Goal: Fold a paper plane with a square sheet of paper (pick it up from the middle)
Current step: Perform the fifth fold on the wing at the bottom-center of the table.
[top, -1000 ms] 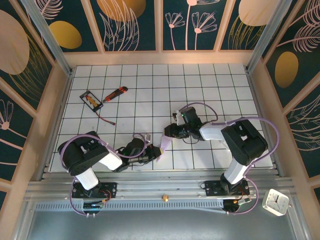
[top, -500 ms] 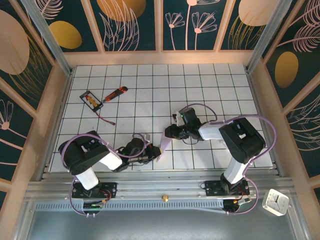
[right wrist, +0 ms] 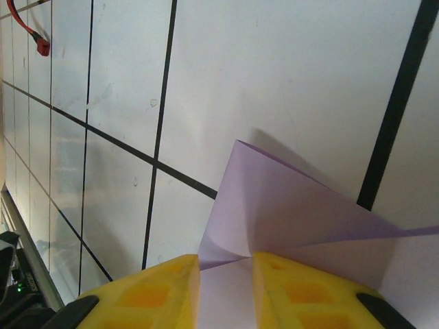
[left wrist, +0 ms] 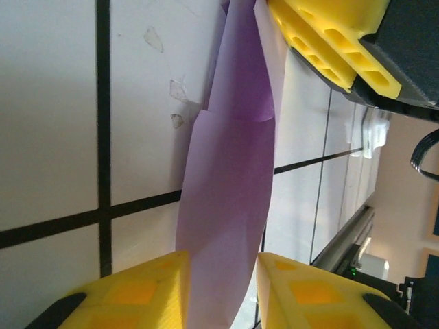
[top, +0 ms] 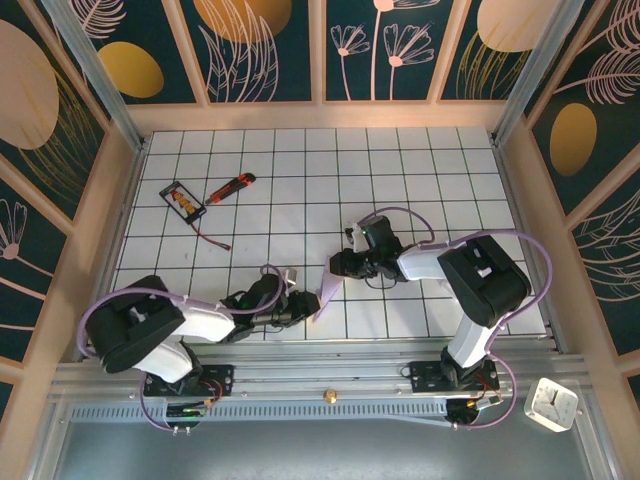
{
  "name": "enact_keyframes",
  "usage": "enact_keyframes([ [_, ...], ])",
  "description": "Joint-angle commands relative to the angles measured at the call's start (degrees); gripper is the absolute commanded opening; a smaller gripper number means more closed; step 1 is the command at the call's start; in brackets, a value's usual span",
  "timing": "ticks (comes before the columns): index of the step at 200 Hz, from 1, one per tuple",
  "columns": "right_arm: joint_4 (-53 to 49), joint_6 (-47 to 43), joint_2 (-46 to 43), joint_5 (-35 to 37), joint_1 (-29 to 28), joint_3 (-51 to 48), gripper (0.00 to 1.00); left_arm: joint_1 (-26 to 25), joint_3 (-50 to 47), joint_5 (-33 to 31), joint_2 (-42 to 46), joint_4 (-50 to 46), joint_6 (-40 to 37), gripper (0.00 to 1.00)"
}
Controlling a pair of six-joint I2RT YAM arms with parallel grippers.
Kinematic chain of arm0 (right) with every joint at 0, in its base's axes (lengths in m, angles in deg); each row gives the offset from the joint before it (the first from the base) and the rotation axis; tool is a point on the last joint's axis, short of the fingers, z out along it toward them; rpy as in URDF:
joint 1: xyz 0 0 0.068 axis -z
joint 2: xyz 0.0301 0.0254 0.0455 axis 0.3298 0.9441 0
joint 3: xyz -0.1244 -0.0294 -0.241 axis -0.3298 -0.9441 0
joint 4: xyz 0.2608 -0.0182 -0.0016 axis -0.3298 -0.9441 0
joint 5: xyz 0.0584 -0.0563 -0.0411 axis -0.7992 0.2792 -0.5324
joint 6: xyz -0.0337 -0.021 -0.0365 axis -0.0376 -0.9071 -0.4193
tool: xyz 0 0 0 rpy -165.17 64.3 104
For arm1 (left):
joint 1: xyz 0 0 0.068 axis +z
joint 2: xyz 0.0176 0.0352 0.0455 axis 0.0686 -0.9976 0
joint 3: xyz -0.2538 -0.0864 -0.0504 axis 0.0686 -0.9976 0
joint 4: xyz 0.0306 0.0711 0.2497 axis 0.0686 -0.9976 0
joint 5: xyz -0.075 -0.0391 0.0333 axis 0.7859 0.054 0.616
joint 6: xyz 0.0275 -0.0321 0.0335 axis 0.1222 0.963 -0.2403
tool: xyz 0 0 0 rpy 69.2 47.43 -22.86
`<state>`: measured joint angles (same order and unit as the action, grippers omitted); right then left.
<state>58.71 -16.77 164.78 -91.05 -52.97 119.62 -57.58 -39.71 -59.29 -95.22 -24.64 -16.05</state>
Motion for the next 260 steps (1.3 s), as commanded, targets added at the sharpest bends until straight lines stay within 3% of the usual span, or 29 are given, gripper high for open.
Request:
enact_keyframes([
  [1,-1.89,-1.22,1.83,3.15,0.24,-2.04,0.28,-0.32,4.11,-2.17,3.83,-11.31,-4.77,0.34],
  [52,-1.76,-1.38,1.70,3.32,0.24,-2.27,0.28,-1.53,12.05,0.88,1.31,-10.73,-11.17,0.07],
  [76,-1.61,-1.08,1.81,3.14,0.25,-2.38,0.28,-1.41,14.52,0.89,-2.58,-9.72,-11.70,0.01],
  [121,-1.73,-1.15,1.72,3.14,0.28,-2.48,0.28,0.14,13.48,1.16,-7.81,-8.21,-10.30,0.00],
  [260,-2.00,-1.12,1.81,3.32,0.30,-2.38,0.28,0.74,9.27,0.59,-8.66,-8.64,-10.88,0.00],
])
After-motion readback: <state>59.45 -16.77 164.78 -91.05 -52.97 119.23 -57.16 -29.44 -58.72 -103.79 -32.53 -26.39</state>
